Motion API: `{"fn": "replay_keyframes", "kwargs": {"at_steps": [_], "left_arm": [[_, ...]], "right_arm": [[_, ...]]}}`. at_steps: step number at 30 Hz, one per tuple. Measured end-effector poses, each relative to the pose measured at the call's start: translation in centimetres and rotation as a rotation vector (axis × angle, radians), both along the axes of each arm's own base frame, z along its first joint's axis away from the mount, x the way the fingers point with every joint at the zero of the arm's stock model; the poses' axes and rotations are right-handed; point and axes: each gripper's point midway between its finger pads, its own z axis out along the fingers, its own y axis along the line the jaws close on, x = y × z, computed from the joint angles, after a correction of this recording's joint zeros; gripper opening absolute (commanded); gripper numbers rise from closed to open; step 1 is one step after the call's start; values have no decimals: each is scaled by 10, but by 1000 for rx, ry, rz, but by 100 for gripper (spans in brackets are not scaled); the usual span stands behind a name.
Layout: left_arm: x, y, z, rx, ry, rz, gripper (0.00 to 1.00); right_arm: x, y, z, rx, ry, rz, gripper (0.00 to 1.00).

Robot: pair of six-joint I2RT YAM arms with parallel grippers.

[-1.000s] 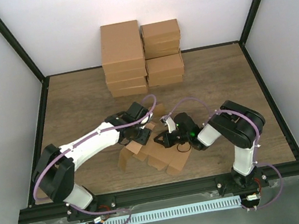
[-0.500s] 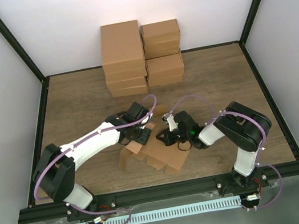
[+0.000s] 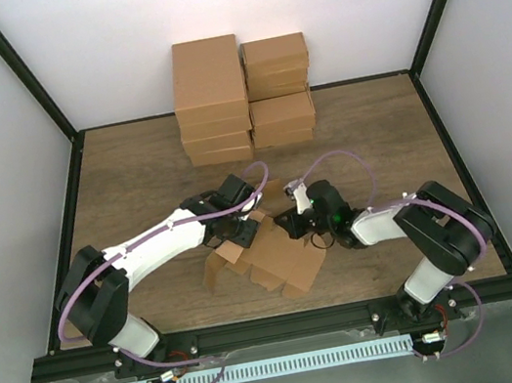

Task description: Fold the paper box

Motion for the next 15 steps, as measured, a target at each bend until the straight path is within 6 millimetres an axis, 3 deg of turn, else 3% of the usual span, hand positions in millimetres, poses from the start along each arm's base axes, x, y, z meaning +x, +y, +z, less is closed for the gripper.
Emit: {"fn": "replay_keyframes", "kwargs": {"at_steps": [9, 15], "left_arm": [[0, 0, -1, 6, -3, -4, 57], [0, -1, -1, 11, -8, -7, 57]], "right_arm": [[34, -33, 31, -15, -92, -81, 16], [56, -55, 43, -20, -137, -136, 50]]}}
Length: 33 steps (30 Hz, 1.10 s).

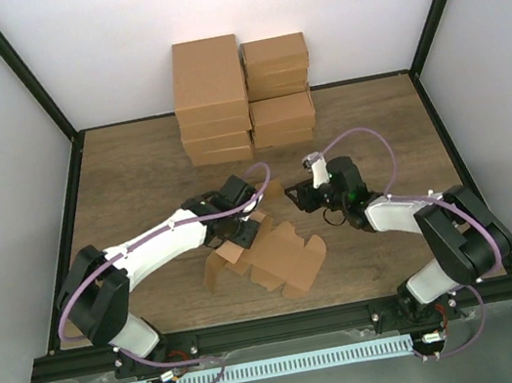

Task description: Fold the paper box

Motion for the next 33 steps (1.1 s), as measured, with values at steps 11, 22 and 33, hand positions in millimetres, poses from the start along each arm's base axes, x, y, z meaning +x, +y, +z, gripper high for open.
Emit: {"fn": "replay_keyframes", "kwargs": {"at_steps": [11, 22, 33], "left_arm": [[0, 0, -1, 9, -4, -2, 57], [-1, 0, -6, 19, 5, -4, 57], [-1, -1, -6, 20, 4, -8, 57]], "right_arm": [[30, 18, 8, -40, -127, 114, 64], [52, 50, 13, -120, -305, 336, 64], [43, 54, 14, -103, -383, 596, 26]]}}
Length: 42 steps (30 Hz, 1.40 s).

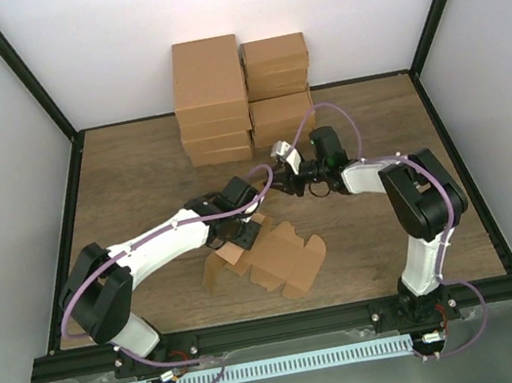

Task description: Fold the paper box

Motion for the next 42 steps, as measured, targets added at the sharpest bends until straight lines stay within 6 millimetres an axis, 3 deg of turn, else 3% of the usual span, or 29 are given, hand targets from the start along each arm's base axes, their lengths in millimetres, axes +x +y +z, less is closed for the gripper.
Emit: {"fn": "replay_keyframes", "kwargs": {"at_steps": [4, 5, 13, 17, 20, 24, 29, 35, 42], "left_arm": [[0, 0, 0, 1, 0, 1, 57], [0, 0, 0, 1, -1, 0, 57], [-1, 1, 0, 5, 2, -1, 57], [-3, 1, -1, 9, 11, -4, 57], [-4, 2, -2, 12, 16, -4, 57], [-6, 0, -1, 4, 22, -10, 57], [-9, 0, -2, 0, 38, -15, 57], [-13, 1, -3, 5, 55, -19, 56], [-13, 1, -4, 9, 55, -19, 56]], "right_arm": [[-4, -2, -1, 2, 23, 30, 3], [-6, -2, -1, 5, 39, 33, 1], [-37, -3, 2, -3, 77, -27, 1], [-56, 9, 14, -20, 59, -80, 1], [-66, 7, 23, -4, 70, -157, 1], [-73, -1, 24, 17, 119, -249, 1], [-80, 9, 21, 18, 169, -323, 2], [-91, 6, 13, 19, 217, -397, 2], [-98, 3, 19, 39, 240, -447, 4]]}}
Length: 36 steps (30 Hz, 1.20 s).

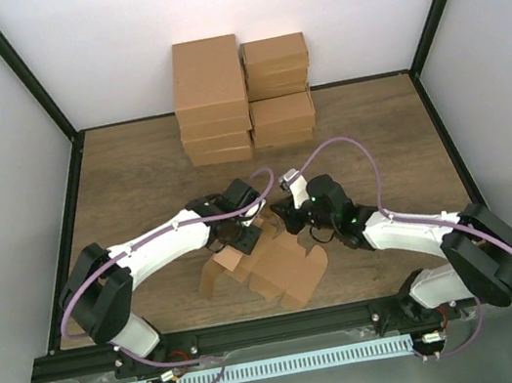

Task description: Fold the paper box

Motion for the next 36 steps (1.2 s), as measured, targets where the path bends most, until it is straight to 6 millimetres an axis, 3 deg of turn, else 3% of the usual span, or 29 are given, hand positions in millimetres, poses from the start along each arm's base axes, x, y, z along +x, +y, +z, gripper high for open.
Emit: {"fn": "replay_keyframes", "kwargs": {"at_steps": [5, 11, 22, 36], "left_arm": [[-1, -1, 0, 3, -3, -4, 56], [2, 2, 0, 11, -12, 16, 56], [3, 2, 1, 7, -16, 25, 56], [-5, -3, -7, 33, 2, -2, 56]], "right_arm": [[-8, -3, -3, 15, 30, -14, 4], [-25, 9, -5, 26, 64, 10, 4], [-51, 13, -4, 76, 128, -4, 7], [-54, 9, -26, 76, 155, -27, 9]]}}
